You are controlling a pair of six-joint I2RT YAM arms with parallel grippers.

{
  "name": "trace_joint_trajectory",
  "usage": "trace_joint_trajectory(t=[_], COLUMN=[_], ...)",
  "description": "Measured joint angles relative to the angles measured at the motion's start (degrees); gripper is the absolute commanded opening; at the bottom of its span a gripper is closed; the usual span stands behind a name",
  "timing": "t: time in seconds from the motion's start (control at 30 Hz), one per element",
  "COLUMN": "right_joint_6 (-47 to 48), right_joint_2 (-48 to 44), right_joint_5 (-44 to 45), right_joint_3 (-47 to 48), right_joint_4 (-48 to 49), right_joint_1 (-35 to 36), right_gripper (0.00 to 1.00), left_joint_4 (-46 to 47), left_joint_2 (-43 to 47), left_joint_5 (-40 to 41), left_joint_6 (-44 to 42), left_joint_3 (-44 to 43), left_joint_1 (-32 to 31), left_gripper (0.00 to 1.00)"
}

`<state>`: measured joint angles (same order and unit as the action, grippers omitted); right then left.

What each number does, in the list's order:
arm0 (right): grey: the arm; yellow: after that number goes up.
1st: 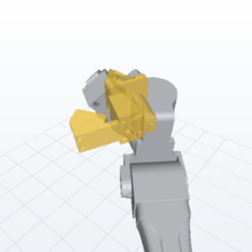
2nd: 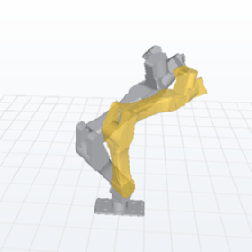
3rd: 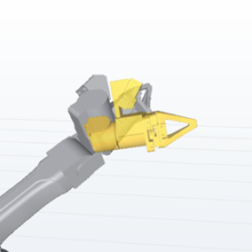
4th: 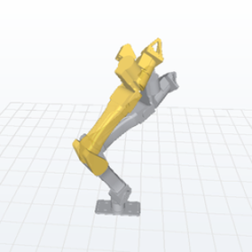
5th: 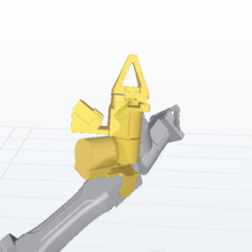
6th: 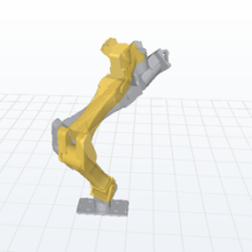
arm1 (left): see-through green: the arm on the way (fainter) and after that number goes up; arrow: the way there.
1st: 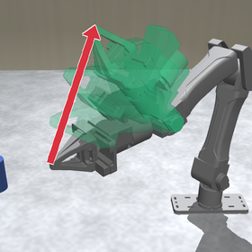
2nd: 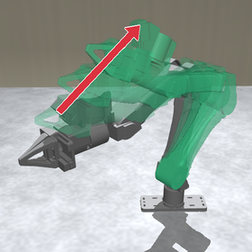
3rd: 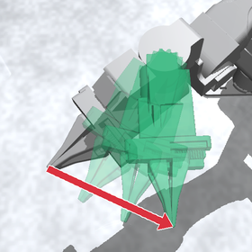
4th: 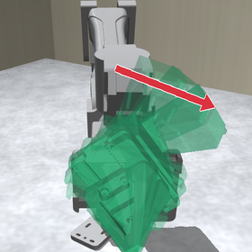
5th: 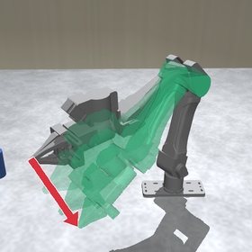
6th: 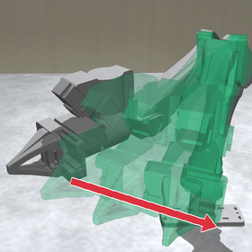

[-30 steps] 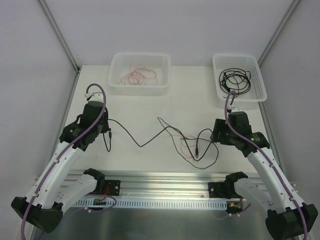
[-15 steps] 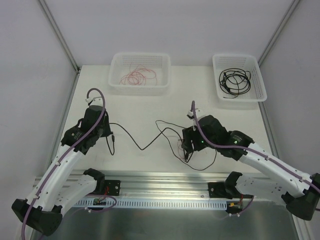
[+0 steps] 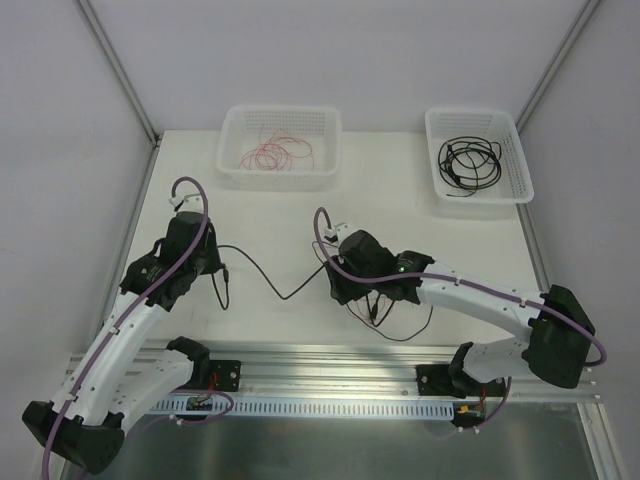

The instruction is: Untangle the cables

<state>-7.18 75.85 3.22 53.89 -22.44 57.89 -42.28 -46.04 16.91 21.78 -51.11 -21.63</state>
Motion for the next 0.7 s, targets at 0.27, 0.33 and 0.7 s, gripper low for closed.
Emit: trace_joint_trajectory(t=[0.27, 0.33, 0.7], right_joint_6=[2.6, 4.0, 13.8], right_joint_2=[0.0, -2.6, -28.4], right_joint_5=[2.6, 4.9, 25.9], right_joint_3=[2.4, 5.2, 29.8], right_joint_4=[-2.8, -6.0, -19.3], right_joint_1=[0.3, 0.3, -5.1], right_gripper=[0.01, 0.01, 0.01], left_joint_4=[0.1, 0.2, 2.9], left_joint_2=[-3.6, -4.7, -8.8], left_joint_5=[4.1, 6.4, 15.5], left_joint_6=[-1.4, -1.9, -4.4], left_joint_3=[0.0, 0.0, 2.6], left_joint_1=[0.0, 0.0, 7.0], left_gripper=[0.0, 0.0, 0.0])
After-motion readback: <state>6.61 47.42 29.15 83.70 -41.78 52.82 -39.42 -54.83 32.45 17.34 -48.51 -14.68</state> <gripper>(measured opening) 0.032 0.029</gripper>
